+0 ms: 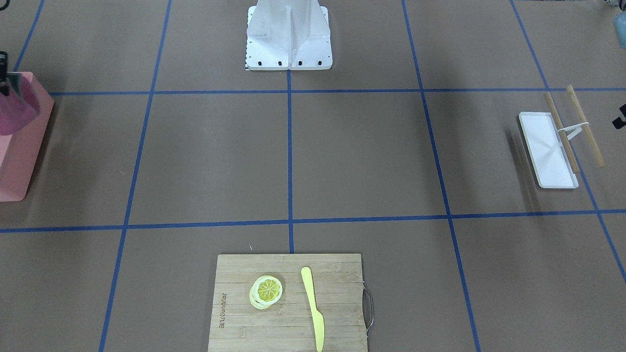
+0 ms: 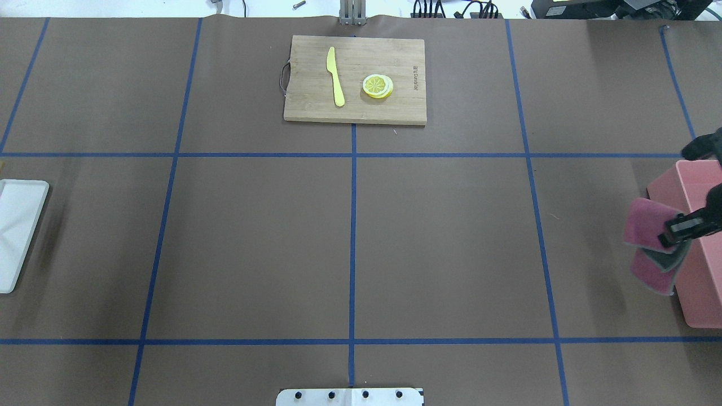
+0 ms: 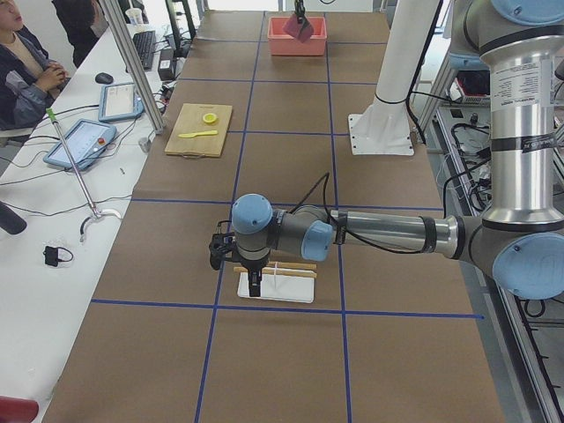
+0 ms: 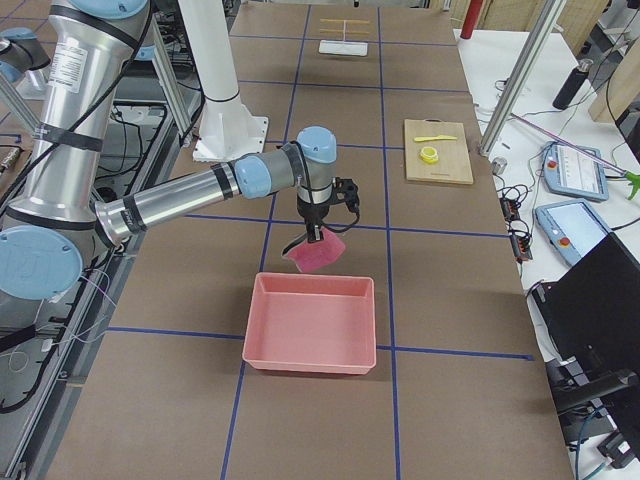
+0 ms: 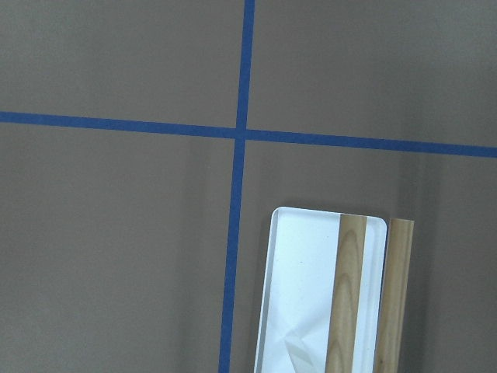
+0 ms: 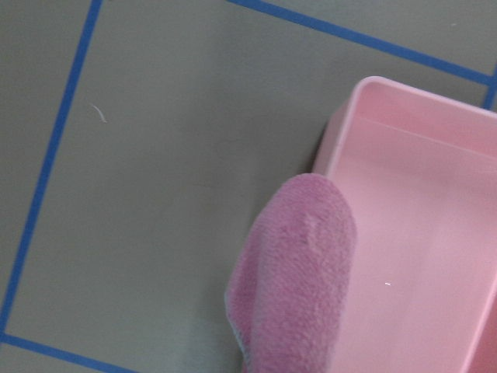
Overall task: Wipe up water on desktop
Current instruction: 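Release the pink cloth into the pink bin and raise the right gripper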
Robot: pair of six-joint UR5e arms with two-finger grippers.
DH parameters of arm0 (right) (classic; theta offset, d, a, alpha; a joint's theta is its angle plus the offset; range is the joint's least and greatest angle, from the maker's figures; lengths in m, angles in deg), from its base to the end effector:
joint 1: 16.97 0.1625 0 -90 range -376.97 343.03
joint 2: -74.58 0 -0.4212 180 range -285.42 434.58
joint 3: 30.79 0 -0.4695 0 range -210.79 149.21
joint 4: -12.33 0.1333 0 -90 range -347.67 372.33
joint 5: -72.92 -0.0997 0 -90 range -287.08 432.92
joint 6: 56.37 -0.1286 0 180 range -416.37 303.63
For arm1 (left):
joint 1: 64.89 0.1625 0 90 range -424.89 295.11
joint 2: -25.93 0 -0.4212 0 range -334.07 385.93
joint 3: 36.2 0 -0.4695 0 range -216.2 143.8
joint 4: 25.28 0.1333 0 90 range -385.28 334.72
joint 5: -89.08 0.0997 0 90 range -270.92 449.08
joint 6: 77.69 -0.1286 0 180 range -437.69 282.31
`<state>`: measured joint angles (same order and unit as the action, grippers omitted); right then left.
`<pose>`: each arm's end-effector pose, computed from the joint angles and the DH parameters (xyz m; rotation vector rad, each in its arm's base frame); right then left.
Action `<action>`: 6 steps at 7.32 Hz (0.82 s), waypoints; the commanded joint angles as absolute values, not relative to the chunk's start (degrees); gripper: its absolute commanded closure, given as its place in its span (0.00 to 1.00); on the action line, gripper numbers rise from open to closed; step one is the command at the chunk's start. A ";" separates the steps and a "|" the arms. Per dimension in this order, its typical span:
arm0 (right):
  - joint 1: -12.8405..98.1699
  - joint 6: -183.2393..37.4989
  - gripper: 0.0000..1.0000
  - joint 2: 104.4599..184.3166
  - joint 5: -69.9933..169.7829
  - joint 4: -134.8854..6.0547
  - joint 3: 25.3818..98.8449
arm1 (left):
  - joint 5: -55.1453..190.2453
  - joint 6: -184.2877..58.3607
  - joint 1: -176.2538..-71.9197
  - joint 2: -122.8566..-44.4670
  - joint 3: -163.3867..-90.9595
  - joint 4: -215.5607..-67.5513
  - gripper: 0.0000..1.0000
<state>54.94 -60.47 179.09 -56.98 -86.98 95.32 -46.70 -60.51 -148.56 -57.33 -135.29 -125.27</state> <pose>-0.0912 -0.4430 0.4726 0.0687 -0.7231 -0.3081 0.0182 -0.5375 0.6278 0.0374 0.8207 -0.0926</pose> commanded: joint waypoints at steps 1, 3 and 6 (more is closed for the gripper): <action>64.75 -40.08 1.00 175.50 -55.94 -103.27 95.15 | -46.71 -60.29 -148.56 -57.39 -135.52 -125.30 0.02; 65.39 -38.71 0.09 176.00 -54.88 -103.07 91.22 | -47.06 -60.29 -148.48 -57.39 -135.43 -125.30 0.02; 65.56 -38.96 0.00 175.92 -55.31 -103.07 88.66 | -49.17 -60.29 -148.39 -57.48 -134.99 -125.30 0.02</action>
